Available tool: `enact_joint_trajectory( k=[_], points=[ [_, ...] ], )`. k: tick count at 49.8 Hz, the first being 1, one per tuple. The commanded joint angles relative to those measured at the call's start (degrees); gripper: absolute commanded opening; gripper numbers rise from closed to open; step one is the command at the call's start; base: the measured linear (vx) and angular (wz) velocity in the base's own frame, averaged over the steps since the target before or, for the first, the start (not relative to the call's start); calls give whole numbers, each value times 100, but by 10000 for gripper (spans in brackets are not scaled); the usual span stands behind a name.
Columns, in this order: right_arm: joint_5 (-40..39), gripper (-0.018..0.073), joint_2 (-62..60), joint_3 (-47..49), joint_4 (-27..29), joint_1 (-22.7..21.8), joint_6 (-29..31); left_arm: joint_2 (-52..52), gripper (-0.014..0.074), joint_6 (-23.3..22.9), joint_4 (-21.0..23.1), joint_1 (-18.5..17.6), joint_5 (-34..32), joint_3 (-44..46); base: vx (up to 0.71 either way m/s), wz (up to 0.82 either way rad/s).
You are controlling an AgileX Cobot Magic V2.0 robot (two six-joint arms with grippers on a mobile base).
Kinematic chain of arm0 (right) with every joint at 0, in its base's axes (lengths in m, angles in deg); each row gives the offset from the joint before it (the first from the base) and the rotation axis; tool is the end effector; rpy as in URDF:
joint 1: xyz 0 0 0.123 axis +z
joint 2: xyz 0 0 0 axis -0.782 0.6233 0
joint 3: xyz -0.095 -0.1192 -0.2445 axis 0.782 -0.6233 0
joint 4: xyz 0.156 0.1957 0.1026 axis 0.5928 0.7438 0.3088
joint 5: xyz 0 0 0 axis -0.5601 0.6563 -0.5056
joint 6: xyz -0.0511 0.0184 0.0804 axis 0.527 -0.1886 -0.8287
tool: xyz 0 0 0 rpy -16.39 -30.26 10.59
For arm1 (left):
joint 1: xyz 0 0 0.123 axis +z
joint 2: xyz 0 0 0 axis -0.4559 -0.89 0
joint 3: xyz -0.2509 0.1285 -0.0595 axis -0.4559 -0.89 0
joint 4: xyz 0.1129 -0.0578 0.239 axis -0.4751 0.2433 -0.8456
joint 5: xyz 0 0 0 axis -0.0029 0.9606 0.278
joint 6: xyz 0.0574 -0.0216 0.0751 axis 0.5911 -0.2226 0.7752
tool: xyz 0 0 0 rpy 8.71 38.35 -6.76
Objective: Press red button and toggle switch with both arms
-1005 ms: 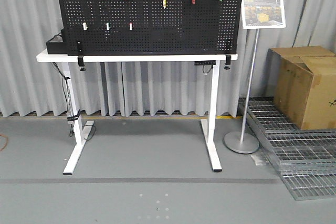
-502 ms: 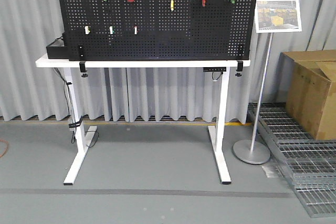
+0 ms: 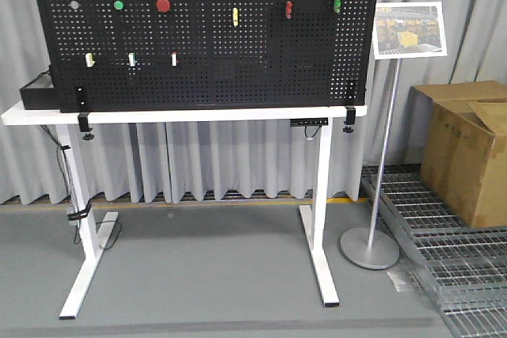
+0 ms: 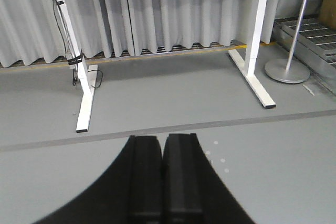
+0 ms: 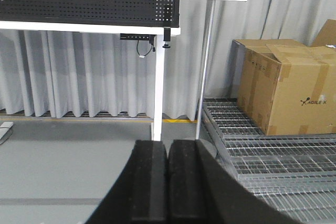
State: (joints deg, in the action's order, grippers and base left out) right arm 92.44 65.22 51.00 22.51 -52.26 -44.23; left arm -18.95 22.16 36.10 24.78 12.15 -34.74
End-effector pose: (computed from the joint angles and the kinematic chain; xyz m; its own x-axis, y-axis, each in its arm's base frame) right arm 0.0787 -0.0031 0.1911 -0.0612 -0.0699 -0.9957 0.0310 0.9969 -0.0719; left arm 0.0748 -0.0058 0.1709 -0.2708 0.0541 -0.9611 0.0795 0.9963 0.0336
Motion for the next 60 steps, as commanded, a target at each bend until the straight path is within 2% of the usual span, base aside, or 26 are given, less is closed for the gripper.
enact_joint_trajectory(
  k=[1, 60],
  points=[
    [-464, -3, -76, -63, -52, 1, 39, 99, 1, -33, 61, -40, -428, -197, 38, -5],
    [-464, -3, -76, -63, -52, 1, 39, 99, 1, -33, 61, -40, -428, -197, 41, 5]
  ],
)
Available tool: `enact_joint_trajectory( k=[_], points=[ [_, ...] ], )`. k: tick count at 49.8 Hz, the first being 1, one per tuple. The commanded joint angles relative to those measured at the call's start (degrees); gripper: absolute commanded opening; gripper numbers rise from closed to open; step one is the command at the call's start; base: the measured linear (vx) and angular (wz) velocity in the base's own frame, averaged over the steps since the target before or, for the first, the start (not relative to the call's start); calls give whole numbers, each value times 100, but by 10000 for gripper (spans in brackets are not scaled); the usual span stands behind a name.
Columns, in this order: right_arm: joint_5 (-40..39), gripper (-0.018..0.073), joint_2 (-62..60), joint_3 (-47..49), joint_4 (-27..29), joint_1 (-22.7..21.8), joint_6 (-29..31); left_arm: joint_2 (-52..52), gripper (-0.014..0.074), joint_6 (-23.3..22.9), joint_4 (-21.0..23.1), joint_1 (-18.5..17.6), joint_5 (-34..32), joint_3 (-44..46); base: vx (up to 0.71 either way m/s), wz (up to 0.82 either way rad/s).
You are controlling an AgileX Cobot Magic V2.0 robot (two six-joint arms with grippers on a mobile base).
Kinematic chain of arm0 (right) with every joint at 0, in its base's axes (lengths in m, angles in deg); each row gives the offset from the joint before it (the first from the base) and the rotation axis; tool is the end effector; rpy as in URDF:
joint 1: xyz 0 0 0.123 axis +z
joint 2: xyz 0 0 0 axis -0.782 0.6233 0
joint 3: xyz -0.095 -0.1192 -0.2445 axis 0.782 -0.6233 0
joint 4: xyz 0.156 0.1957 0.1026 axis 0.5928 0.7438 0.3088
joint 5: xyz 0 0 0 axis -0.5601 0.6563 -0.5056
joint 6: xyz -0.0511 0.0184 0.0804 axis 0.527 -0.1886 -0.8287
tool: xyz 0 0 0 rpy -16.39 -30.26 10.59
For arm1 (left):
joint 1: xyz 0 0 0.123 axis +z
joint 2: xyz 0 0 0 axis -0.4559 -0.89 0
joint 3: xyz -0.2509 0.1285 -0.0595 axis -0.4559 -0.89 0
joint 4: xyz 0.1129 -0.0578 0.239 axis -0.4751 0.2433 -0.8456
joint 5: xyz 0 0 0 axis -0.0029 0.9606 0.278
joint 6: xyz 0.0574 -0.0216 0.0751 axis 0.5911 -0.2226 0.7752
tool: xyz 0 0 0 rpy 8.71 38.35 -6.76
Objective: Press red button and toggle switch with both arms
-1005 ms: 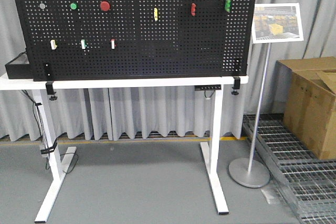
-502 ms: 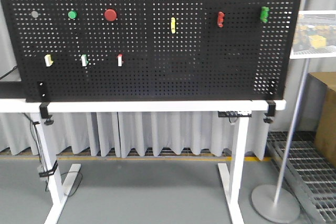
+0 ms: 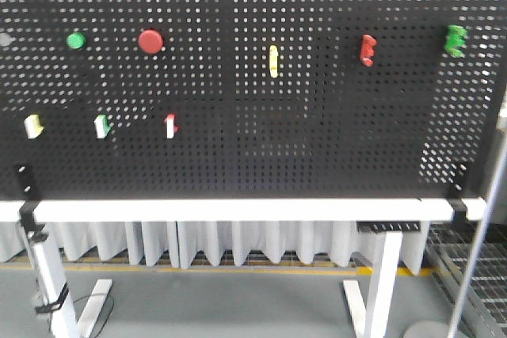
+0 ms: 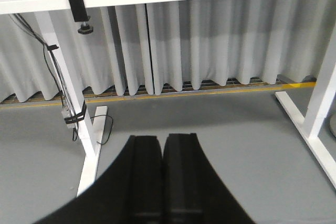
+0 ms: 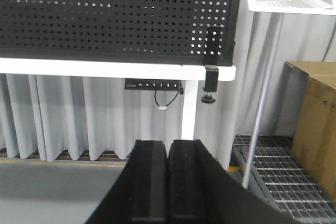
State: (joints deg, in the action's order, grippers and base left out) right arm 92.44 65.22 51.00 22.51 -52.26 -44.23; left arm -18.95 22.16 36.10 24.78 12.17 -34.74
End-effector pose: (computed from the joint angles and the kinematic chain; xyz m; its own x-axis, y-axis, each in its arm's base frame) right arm 0.0787 -0.0031 0.1911 -0.0612 -0.0699 -0.9957 0.0310 0.9969 -0.0719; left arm 0.0748 -0.0058 0.1709 -0.2712 0.0541 -0.9610 0.0795 0.9963 0.0336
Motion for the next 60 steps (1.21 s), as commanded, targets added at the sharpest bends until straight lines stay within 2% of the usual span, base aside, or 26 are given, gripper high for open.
enact_joint_trajectory(
  k=[1, 29, 60],
  points=[
    [-464, -3, -76, -63, -52, 1, 39, 99, 1, -33, 61, -40, -429, -197, 37, -1],
    [-464, -3, -76, -63, -52, 1, 39, 99, 1, -33, 61, -40, -429, -197, 28, -1],
    [-464, -3, -76, -63, -52, 1, 39, 99, 1, -33, 61, -40, -429, -197, 9, -1]
  ],
)
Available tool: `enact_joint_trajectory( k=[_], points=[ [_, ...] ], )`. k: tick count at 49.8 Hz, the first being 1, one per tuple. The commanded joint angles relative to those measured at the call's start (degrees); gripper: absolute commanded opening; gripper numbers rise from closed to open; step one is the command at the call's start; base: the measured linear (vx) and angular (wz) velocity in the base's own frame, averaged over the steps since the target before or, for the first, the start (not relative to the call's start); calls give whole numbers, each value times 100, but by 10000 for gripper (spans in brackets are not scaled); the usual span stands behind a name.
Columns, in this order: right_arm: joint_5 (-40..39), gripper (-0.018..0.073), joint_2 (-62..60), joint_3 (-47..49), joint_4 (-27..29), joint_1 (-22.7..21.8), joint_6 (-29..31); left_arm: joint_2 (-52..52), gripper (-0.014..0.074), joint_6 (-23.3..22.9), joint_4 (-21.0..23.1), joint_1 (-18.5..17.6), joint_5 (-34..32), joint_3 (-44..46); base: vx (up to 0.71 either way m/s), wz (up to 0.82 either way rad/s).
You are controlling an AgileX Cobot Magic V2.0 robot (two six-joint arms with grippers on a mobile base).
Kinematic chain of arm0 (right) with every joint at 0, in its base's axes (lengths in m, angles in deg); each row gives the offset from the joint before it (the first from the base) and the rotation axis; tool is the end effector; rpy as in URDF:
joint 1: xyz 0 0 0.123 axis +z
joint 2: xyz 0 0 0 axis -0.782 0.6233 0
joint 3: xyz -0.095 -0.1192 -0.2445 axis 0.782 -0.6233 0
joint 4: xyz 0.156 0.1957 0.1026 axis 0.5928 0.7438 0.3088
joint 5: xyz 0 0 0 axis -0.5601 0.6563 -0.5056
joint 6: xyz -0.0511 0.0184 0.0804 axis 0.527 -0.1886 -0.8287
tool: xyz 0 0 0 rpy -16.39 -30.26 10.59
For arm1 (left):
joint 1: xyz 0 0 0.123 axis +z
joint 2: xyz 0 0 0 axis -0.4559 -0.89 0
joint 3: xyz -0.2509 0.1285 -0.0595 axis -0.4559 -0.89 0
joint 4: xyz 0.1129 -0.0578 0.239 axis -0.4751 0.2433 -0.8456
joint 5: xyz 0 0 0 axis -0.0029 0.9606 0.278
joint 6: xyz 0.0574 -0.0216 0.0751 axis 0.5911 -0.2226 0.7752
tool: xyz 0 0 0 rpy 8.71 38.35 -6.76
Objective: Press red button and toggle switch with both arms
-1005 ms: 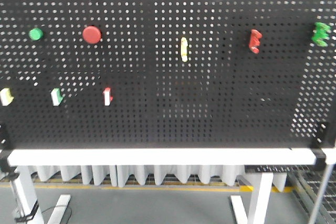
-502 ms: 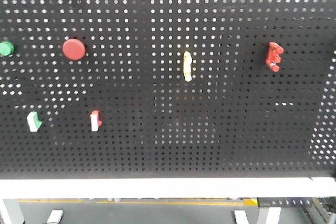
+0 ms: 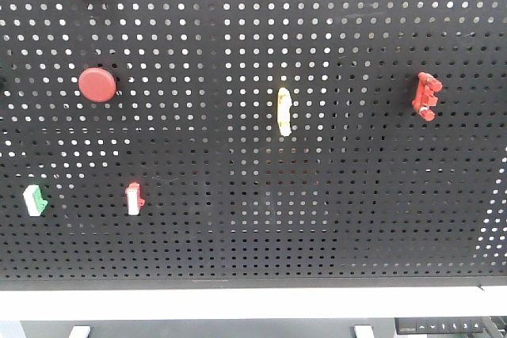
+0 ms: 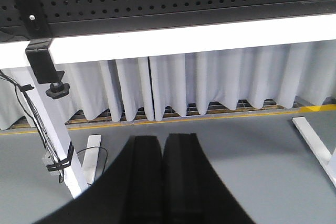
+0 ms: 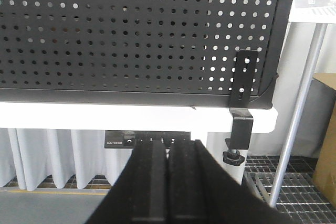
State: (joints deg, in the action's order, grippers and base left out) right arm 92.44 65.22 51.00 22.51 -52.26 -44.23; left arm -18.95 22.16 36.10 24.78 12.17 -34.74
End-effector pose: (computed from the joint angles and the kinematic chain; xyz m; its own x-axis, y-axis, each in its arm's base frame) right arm 0.0787 -0.0031 0.1911 -0.0612 -0.0699 -0.9957 0.0310 0.9969 -0.0719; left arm 0.0748 -0.0058 0.1709 -0.2712 0.0541 -0.9610 0.0795 0.9963 0.0336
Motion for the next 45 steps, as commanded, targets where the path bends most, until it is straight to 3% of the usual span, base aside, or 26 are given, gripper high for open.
enact_joint_trajectory(
  k=[1, 4, 10, 17, 30, 37, 45],
  points=[
    [-464, -3, -76, -63, -52, 1, 39, 99, 1, -33, 61, -40, -429, -197, 1, 0],
    [-464, -3, -76, -63, -52, 1, 39, 99, 1, 23, 19, -40, -435, -197, 1, -1],
    [-487, -3, -76, -63, -104, 1, 81, 99, 1, 292, -525, -40, -463, -192, 0, 0],
    [-487, -3, -76, -63, -110, 1, 81, 99, 1, 329, -627, -40, -437, -192, 0, 0],
    [-513, -3, -76, -58, -91, 1, 76, 99, 1, 381, -1726, -40, -493, -192, 0, 0],
    [-570, -3, -76, -58, -86, 1, 57, 99, 1, 381, -1726, -40, -777, -192, 0, 0],
    [-1075, -3, -76, -58, -86, 1, 57, 99, 1, 215, -1538, -40, -1943, -192, 0, 0]
  ],
)
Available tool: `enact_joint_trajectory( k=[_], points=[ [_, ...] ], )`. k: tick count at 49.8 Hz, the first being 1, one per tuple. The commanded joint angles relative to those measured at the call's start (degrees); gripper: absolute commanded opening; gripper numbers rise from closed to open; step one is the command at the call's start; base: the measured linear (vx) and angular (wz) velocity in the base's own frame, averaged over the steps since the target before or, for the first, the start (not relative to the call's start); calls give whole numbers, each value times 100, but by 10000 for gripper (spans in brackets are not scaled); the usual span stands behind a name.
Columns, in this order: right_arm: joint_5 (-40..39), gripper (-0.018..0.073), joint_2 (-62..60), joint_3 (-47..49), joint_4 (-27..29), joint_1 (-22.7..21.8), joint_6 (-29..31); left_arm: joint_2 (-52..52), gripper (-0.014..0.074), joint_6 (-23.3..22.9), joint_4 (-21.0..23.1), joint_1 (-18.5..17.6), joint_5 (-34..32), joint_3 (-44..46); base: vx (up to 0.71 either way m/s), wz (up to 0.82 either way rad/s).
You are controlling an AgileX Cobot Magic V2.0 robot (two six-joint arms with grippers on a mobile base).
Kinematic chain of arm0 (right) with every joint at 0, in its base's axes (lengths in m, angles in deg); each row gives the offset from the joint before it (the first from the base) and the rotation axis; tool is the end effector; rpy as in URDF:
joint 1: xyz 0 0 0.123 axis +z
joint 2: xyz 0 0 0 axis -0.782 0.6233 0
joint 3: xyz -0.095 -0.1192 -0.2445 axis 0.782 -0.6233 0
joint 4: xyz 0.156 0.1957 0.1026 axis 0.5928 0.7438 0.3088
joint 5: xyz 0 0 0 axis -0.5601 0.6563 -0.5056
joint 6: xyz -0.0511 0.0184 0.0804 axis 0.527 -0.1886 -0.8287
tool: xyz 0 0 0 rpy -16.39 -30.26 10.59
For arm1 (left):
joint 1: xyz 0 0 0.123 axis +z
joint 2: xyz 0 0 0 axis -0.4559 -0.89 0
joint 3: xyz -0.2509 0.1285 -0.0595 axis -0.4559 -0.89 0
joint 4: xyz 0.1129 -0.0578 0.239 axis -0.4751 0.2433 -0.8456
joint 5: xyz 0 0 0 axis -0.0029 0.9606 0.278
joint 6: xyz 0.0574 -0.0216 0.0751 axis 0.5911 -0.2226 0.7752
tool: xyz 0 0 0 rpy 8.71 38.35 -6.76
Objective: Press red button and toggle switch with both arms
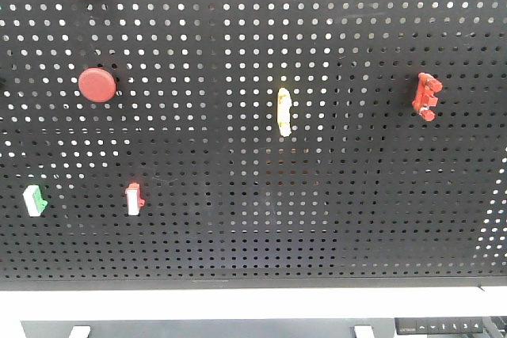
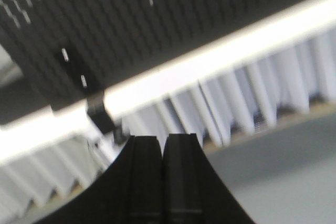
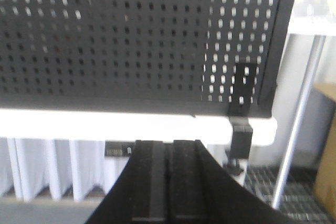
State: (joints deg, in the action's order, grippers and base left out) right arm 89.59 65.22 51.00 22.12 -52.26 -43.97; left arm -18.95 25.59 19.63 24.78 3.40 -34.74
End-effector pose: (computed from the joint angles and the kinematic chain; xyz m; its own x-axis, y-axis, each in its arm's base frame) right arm 0.0789 -0.0024 0.1958 -0.0120 -0.0828 -0.9965 0.0267 0.9962 -0.0830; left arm 0.0780 0.0007 0.1857 -0.1125 0.3769 -0.9194 0.0465 0.9262 0.3741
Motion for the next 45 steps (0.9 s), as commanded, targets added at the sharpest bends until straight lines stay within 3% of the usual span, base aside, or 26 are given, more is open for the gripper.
enact_joint_trajectory(
  k=[1, 14, 22, 27, 36, 45],
  points=[
    [-878, -3, -76, -58, -47, 1, 31, 99, 1, -129, 109, -40, -1241, -192, 0, 0],
    [-1933, -3, -76, -52, -4, 1, 31, 99, 1, -195, 94, -40, -3094, -186, 0, 0],
    [-1976, -3, -76, -45, 18, 1, 7, 99, 1, -893, 295, -40, -4523, -186, 0, 0],
    [-1981, -3, -76, 65, 18, 1, -32, 89, 1, -1171, 468, -40, -5045, -122, 0, 0],
    [-1741, -3, 37, 860, -9, 1, -37, 82, 1, -1554, 541, -40, -4717, 452, 0, 0],
    [-1535, -3, 785, 2062, -12, 1, -24, -158, 1, -1527, 485, -40, -3029, 1839, 0, 0]
  ],
)
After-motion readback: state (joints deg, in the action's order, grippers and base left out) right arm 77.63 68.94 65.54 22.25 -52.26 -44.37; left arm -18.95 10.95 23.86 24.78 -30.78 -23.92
